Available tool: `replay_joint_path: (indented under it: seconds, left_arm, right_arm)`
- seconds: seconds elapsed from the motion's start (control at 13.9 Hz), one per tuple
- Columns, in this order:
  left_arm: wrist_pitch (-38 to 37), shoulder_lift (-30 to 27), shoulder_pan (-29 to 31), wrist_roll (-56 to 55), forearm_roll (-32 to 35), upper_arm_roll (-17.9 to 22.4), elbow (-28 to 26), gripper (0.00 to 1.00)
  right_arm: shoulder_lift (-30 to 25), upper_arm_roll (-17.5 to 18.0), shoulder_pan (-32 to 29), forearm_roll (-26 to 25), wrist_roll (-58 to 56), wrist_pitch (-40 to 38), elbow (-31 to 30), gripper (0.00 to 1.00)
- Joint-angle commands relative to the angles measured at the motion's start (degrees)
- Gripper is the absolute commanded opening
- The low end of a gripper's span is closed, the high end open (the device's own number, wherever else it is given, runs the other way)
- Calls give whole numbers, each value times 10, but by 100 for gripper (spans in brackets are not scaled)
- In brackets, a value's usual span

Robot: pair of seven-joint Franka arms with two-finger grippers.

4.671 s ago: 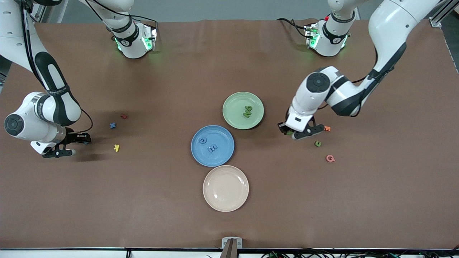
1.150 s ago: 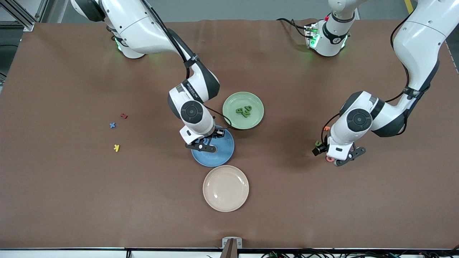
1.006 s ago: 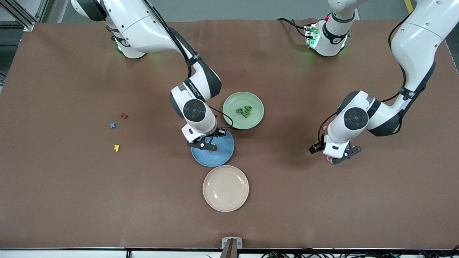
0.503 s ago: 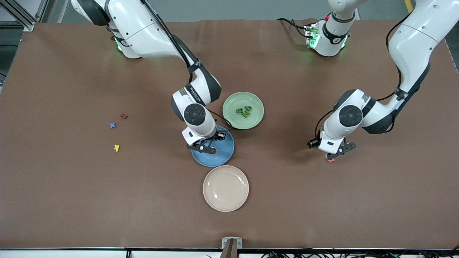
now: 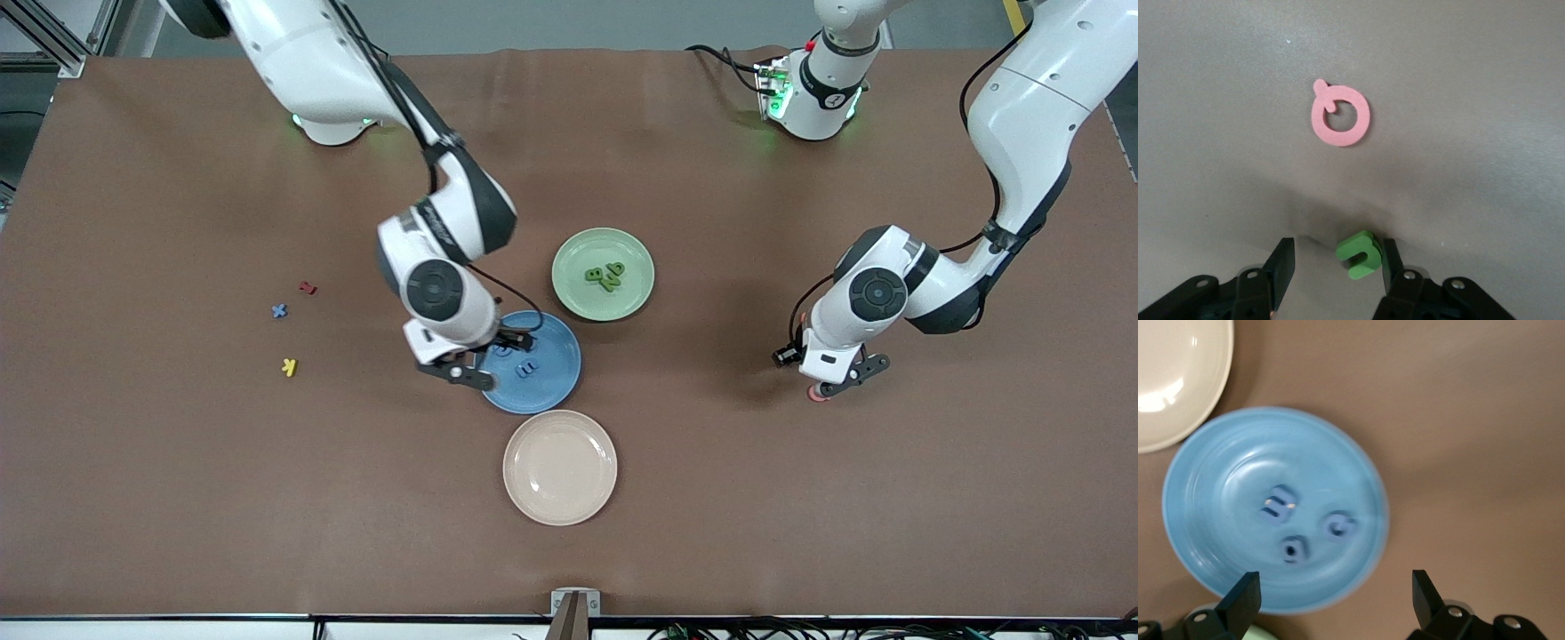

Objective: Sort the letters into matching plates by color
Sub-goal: 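Grasp the green u with the left gripper while the right gripper reaches blue x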

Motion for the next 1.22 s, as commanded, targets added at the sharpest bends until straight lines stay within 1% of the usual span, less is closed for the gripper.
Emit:
replay_joint_path:
  seconds: [0.0,0.07,0.14,0.22,0.36,0.5,0.57,0.72,0.79,1.01,1.15]
  left_arm:
    - [10,7,5,4,14,-2,1,59]
    - [11,7,5,3,14,-2,1,58]
    - [12,8,4,3,14,-2,0,54]
    - [12,11,3,3,14,-2,0,49]
    - [12,13,3,4,14,-2,0,32]
    - [12,10,4,3,14,-2,0,12]
    - [12,6,4,2,14,-3,1,6]
    - [10,-2,4,-6,14,-10,2,2]
    - [7,-7,4,-7,13,-23,4,2]
    - [3,-25,5,-19,4,-61,2,2]
    - [3,-24,0,-62,4,-91,3,2]
  right_arm:
    - [-138,10,-62,-22,-70,-18,-133,100]
    - [-170,10,-86,-22,-107,-17,-169,100]
    - [-201,10,-112,-24,-151,-17,-204,100]
    - [-222,10,-139,-33,-193,-16,-230,100]
    - [-245,10,-200,-61,-285,-15,-265,100]
    - [-254,10,-263,-62,-377,-5,-293,100]
    - [-255,10,-296,-62,-427,13,-309,100]
    - [-253,10,-361,-62,-539,61,-340,100]
    - [-252,10,-381,-62,-571,97,-363,100]
    - [-247,10,-398,-64,-596,175,-406,100]
    - [-240,10,-392,-64,-596,218,-434,100]
